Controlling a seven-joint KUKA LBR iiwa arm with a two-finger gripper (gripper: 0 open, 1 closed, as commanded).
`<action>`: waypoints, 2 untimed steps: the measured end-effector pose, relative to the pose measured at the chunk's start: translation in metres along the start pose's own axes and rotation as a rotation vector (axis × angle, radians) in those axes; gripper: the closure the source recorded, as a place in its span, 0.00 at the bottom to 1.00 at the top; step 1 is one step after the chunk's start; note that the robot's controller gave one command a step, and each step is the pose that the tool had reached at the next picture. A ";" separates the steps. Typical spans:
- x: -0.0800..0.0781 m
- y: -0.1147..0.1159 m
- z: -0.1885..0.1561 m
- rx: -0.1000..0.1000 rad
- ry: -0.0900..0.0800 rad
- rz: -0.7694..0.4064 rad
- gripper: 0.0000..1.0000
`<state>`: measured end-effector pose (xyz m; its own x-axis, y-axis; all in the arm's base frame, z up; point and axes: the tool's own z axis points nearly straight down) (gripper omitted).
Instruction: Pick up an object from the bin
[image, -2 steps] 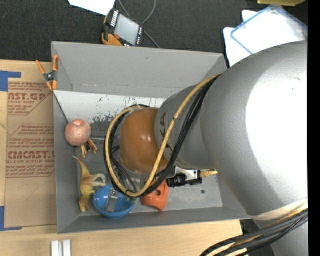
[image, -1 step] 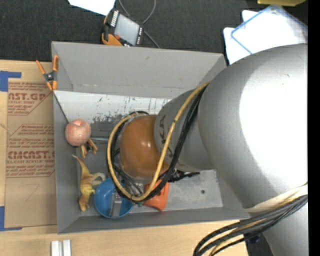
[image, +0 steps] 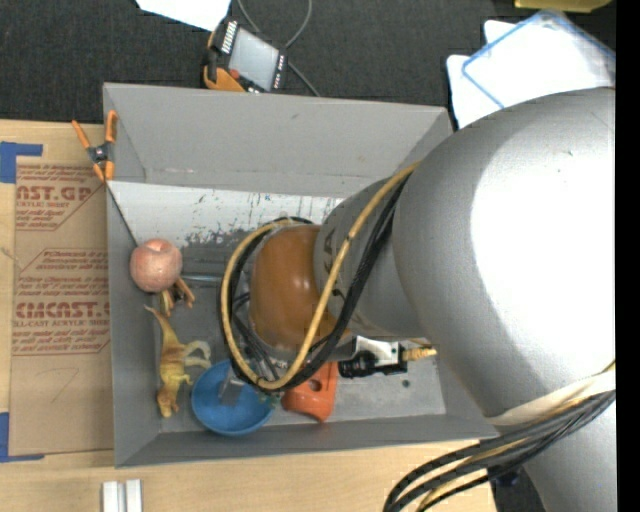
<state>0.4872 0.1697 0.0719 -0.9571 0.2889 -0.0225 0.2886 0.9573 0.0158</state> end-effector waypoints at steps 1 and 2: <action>0.000 0.000 0.000 0.000 0.000 0.000 1.00; 0.002 -0.002 -0.024 0.007 0.011 0.000 1.00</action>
Offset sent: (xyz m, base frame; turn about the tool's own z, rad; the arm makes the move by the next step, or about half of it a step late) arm 0.0000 -0.0001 0.0770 0.0004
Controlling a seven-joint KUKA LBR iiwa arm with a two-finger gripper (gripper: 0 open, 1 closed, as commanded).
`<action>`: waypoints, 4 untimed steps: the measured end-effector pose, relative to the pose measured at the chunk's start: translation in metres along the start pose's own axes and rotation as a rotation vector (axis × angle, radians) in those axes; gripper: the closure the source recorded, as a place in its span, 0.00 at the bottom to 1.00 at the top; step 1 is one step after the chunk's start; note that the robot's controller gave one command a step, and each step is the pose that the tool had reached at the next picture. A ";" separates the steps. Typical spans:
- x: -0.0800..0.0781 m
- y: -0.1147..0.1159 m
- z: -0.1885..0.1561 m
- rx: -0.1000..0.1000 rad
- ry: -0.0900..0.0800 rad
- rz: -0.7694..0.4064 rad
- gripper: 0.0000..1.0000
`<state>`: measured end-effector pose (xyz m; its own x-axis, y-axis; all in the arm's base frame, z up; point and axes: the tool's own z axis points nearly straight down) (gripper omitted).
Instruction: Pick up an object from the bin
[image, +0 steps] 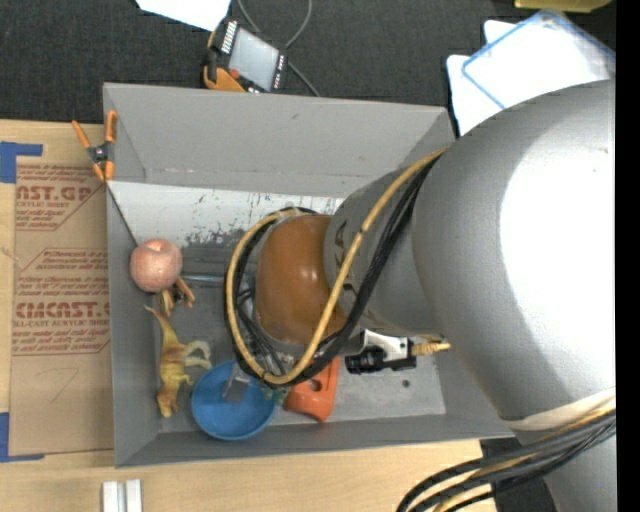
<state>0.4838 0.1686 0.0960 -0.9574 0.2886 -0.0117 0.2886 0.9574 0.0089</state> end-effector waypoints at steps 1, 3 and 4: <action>-0.002 0.002 -0.023 -0.006 -0.008 -0.001 1.00; -0.001 0.002 -0.037 -0.005 -0.005 -0.001 1.00; -0.002 0.002 -0.053 -0.005 -0.005 -0.002 1.00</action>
Offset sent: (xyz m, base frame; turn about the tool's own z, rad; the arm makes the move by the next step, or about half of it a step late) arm 0.0019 0.0011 0.0327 -0.0008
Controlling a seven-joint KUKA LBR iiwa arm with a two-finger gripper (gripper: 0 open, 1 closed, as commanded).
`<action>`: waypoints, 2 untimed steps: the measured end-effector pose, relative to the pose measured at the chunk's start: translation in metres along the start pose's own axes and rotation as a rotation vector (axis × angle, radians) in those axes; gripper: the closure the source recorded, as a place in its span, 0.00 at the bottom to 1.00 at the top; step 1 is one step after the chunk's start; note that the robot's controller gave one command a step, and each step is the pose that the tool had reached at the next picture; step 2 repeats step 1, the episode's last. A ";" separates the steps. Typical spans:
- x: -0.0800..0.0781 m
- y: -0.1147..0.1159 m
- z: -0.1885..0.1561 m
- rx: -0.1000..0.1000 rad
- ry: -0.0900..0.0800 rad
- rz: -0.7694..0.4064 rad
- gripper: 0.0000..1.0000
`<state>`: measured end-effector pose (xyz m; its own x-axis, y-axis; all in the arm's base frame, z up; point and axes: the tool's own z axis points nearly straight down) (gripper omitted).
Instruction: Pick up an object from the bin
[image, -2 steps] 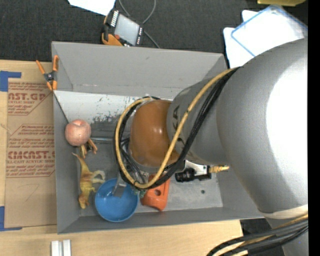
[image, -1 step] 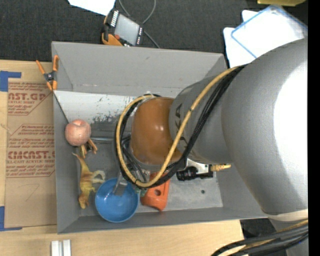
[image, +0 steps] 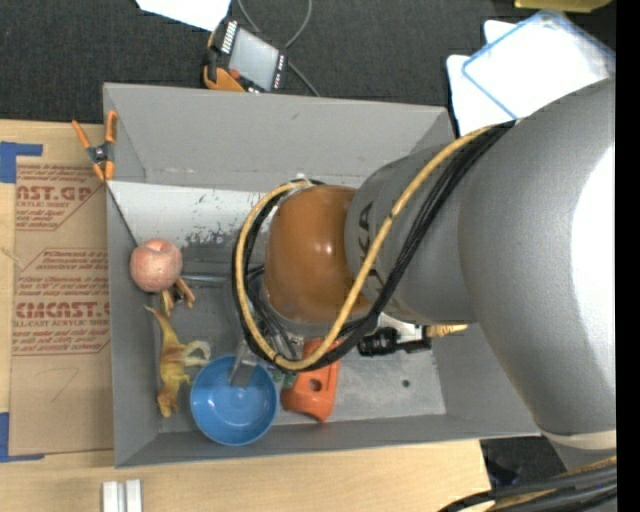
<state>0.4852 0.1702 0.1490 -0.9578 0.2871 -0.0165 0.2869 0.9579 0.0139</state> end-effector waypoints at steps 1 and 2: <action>-0.001 0.001 -0.013 -0.001 -0.002 -0.001 1.00; -0.001 0.001 -0.013 -0.001 -0.002 -0.001 1.00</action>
Offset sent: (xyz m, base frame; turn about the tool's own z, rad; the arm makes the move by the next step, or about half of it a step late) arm 0.0006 0.0003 0.0115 -0.0005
